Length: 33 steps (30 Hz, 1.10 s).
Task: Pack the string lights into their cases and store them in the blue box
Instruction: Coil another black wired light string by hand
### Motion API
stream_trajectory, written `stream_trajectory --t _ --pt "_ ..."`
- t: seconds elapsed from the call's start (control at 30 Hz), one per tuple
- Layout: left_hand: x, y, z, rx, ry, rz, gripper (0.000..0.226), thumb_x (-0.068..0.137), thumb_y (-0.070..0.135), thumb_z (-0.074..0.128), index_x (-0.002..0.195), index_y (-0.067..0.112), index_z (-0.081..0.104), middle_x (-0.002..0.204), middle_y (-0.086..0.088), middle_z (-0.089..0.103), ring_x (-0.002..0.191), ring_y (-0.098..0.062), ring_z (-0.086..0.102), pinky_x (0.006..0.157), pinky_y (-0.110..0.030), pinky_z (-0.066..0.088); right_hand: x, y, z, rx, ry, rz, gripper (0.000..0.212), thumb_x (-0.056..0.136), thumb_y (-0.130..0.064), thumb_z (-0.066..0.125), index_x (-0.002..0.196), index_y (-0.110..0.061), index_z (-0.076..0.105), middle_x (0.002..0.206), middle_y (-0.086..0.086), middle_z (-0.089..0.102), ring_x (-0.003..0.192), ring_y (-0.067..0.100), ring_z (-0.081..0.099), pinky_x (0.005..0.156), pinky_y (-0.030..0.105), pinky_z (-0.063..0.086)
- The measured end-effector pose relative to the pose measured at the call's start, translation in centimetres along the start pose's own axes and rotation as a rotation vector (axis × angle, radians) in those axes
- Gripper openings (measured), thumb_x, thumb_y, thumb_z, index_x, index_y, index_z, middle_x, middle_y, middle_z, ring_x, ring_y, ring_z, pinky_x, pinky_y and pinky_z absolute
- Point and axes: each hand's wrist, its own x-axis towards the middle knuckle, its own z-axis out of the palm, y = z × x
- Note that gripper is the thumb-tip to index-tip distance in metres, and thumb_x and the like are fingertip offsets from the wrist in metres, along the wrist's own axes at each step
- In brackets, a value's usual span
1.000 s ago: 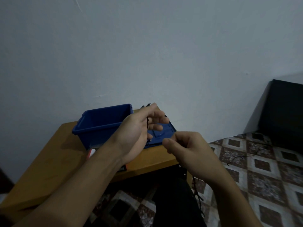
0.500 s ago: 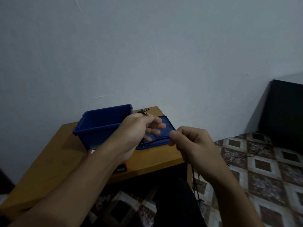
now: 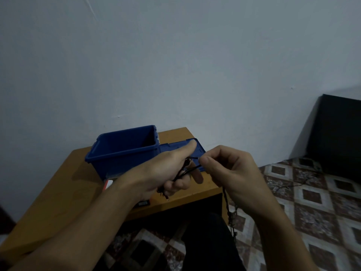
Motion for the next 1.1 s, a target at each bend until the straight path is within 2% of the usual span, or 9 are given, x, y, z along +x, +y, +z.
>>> stream_trajectory --t 0.1,0.23,0.37,0.5,0.73,0.93,1.1 --pt "0.1 -0.2 -0.2 -0.027 -0.033 -0.007 0.087 0.087 0.082 0.02 0.087 0.008 0.066 0.053 0.004 0.035 0.048 -0.012 0.021 0.051 -0.028 0.021 -0.1 0.0 -0.2 -0.004 0.01 -0.001 0.01 0.096 -0.009 0.063 0.091 -0.004 0.071 0.065 -0.008 0.063 0.056 -0.001 0.054 0.056 0.013 0.043" --pt "0.0 -0.3 -0.6 0.007 -0.056 -0.021 0.084 0.083 0.086 0.02 0.071 0.014 0.063 0.052 0.005 0.031 0.046 -0.01 0.021 0.049 -0.026 0.019 -0.1 0.1 -0.1 0.033 0.023 0.001 0.008 0.094 -0.004 0.065 0.092 -0.007 0.072 0.069 -0.005 0.064 0.058 0.004 0.054 0.056 0.017 0.044" --pt "-0.2 -0.3 -0.4 0.049 -0.064 -0.019 0.077 0.083 0.087 0.019 0.058 0.02 0.047 0.051 0.005 0.028 0.046 -0.011 0.019 0.049 -0.027 0.016 -0.1 0.1 0.0 0.033 0.041 -0.008 0.009 0.094 -0.001 0.065 0.091 -0.007 0.072 0.069 -0.004 0.065 0.059 0.004 0.055 0.057 0.017 0.045" --pt "-0.2 -0.2 -0.4 0.047 -0.088 -0.002 0.07 0.085 0.085 0.018 0.057 0.023 0.033 0.052 0.004 0.025 0.047 -0.012 0.015 0.046 -0.026 0.013 0.1 0.3 0.1 -0.009 0.065 -0.013 0.007 0.094 -0.003 0.065 0.092 -0.007 0.072 0.069 -0.008 0.067 0.06 -0.002 0.057 0.057 0.013 0.044" --pt "0.0 -0.2 -0.3 0.123 -0.075 -0.047 0.078 0.079 0.09 0.013 0.055 0.02 0.035 0.051 0.003 0.025 0.049 -0.014 0.014 0.053 -0.031 0.01 0.1 0.2 0.1 -0.008 0.042 -0.067 0.007 0.093 -0.006 0.066 0.094 -0.01 0.072 0.073 -0.008 0.068 0.064 -0.001 0.058 0.06 0.014 0.046" --pt "-0.2 -0.4 -0.6 -0.021 -0.268 -0.007 0.073 0.084 0.087 0.019 0.054 0.02 0.025 0.047 0.004 0.021 0.048 -0.016 0.007 0.049 -0.032 0.007 0.2 0.9 0.4 0.012 0.027 -0.073 0.006 0.094 -0.006 0.065 0.096 -0.006 0.07 0.075 -0.006 0.067 0.065 0.001 0.058 0.061 0.016 0.045" --pt "-0.2 -0.5 -0.9 -0.313 -0.448 0.1 0.064 0.097 0.068 0.029 0.056 0.019 0.034 0.046 0.004 0.02 0.042 -0.011 0.013 0.046 -0.03 0.007 0.4 1.2 0.4 0.023 0.009 -0.068 0.007 0.094 -0.01 0.063 0.094 -0.007 0.069 0.074 -0.007 0.067 0.064 0.001 0.056 0.06 0.017 0.044"
